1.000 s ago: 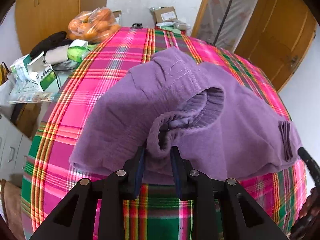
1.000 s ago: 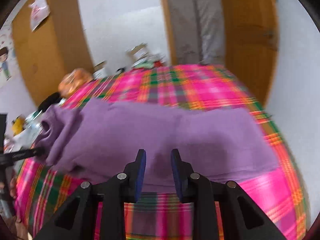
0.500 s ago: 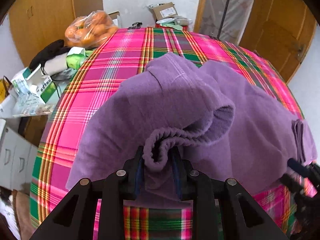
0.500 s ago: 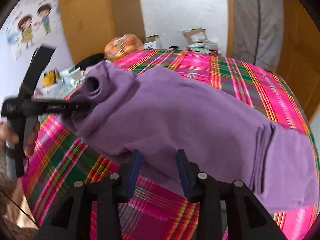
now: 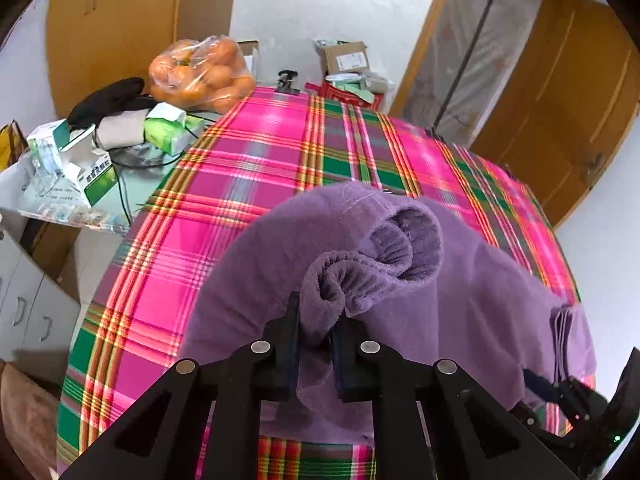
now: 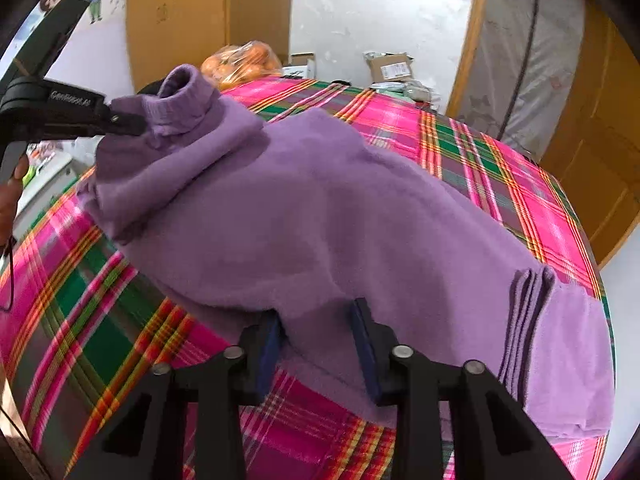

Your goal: Fold clothes

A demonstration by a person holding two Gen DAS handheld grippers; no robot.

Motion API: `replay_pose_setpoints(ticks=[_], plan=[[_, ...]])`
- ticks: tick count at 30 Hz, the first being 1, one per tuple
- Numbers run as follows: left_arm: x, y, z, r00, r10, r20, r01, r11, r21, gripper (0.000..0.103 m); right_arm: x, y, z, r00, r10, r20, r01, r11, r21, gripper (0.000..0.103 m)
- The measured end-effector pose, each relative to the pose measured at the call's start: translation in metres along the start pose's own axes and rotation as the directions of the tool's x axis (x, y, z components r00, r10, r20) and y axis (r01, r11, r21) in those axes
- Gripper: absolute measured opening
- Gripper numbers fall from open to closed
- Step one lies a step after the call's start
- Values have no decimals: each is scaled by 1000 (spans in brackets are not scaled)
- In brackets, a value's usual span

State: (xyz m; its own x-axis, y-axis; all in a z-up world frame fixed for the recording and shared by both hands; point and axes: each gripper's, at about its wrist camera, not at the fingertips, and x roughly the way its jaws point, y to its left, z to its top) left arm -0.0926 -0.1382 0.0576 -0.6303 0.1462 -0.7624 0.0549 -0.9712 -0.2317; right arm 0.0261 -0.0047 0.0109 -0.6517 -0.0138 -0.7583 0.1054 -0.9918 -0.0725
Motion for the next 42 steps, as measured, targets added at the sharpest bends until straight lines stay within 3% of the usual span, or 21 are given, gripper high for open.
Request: replay_pose_setpoints(ticks=[5, 12, 20, 30, 42], plan=[[-5, 9, 11, 1000, -1, 26, 2, 999, -32, 12, -9, -11, 12, 999, -7, 53, 5, 1000, 31, 5], [-8, 19, 32, 997, 18, 74, -13, 998, -65, 12, -15, -33, 40, 991, -50, 122, 42, 997, 69, 5], [-1, 23, 62, 993, 34, 113, -22, 995, -100, 12, 3, -63, 80, 986, -98, 135, 83, 990, 111, 5], [29, 24, 100, 990, 78, 118, -64, 991, -114, 12, 26, -99, 129, 976, -158, 148, 133, 978, 162, 5], [72, 26, 137, 988, 124, 96, -112, 986, -125, 12, 82, -115, 174, 970, -211, 120, 196, 973, 125, 5]])
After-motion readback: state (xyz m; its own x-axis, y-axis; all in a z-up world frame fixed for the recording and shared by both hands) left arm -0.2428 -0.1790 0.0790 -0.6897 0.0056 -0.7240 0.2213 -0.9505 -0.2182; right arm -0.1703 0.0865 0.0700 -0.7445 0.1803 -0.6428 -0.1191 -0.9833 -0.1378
